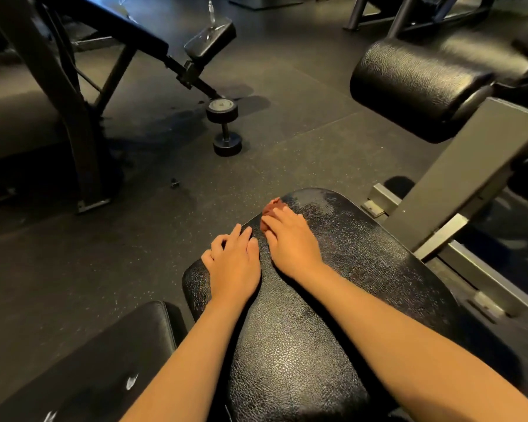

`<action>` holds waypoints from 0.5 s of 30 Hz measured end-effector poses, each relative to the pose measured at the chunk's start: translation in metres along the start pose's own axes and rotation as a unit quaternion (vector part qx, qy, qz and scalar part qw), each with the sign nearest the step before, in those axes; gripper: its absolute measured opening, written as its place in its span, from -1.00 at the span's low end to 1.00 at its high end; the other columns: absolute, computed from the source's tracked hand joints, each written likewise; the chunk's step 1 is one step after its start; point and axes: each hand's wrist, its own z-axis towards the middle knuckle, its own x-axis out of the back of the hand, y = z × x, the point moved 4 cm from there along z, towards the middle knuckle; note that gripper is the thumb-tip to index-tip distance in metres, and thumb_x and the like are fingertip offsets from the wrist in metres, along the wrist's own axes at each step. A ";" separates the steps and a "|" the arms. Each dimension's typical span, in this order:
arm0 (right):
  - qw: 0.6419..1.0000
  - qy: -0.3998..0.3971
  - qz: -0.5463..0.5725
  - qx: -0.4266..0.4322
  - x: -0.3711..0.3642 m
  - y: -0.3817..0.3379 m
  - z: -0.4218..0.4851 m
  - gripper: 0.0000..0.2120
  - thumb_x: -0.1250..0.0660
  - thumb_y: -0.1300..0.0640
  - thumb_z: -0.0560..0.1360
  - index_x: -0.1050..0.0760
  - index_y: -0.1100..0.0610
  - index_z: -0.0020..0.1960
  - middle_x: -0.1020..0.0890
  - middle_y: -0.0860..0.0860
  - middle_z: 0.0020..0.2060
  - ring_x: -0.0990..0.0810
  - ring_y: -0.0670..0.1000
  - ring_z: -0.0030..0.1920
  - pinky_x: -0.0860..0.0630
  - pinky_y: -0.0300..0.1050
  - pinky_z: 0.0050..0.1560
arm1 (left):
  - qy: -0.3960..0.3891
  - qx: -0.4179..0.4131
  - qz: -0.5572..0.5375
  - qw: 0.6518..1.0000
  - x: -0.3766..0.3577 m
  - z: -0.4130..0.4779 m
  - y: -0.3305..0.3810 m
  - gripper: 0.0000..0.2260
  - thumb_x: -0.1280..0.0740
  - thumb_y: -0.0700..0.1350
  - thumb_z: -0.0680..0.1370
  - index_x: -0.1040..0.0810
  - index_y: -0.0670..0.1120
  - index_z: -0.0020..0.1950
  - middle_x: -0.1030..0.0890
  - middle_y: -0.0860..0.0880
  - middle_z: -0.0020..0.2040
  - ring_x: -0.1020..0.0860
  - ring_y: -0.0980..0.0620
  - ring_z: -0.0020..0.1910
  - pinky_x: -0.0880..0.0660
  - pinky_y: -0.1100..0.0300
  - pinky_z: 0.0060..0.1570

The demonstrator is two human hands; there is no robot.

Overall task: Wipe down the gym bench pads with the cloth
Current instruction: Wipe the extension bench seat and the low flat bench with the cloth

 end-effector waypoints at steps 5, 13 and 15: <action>0.998 -0.018 0.004 0.059 0.003 0.010 -0.002 -0.68 -0.15 0.06 0.66 -0.48 -0.01 0.37 -0.47 -0.07 0.38 -0.32 0.05 0.46 -0.21 0.12 0.43 | 0.003 -0.020 -0.019 1.000 -0.004 0.008 0.017 -0.67 0.00 0.06 0.71 -0.45 0.18 0.37 -0.35 0.15 0.50 -0.25 -0.02 0.44 -0.06 -0.09 0.39; 1.000 -0.017 0.013 0.016 0.000 0.018 -0.002 -0.63 -0.11 0.05 0.68 -0.42 0.05 0.45 -0.40 0.03 0.46 -0.21 0.11 0.55 -0.17 0.13 0.53 | -0.011 -0.024 0.011 1.000 -0.016 0.018 0.026 -0.61 0.03 0.10 0.71 -0.38 0.18 0.48 -0.26 0.11 0.58 -0.19 -0.01 0.47 -0.04 -0.06 0.42; 0.998 -0.034 0.034 0.048 0.010 0.027 0.000 -0.65 -0.15 0.07 0.68 -0.44 0.05 0.44 -0.42 0.02 0.45 -0.25 0.11 0.53 -0.21 0.10 0.51 | -0.015 -0.030 -0.003 0.999 -0.020 0.025 0.037 -0.64 0.02 0.09 0.70 -0.41 0.18 0.44 -0.30 0.12 0.56 -0.21 -0.01 0.45 -0.05 -0.05 0.40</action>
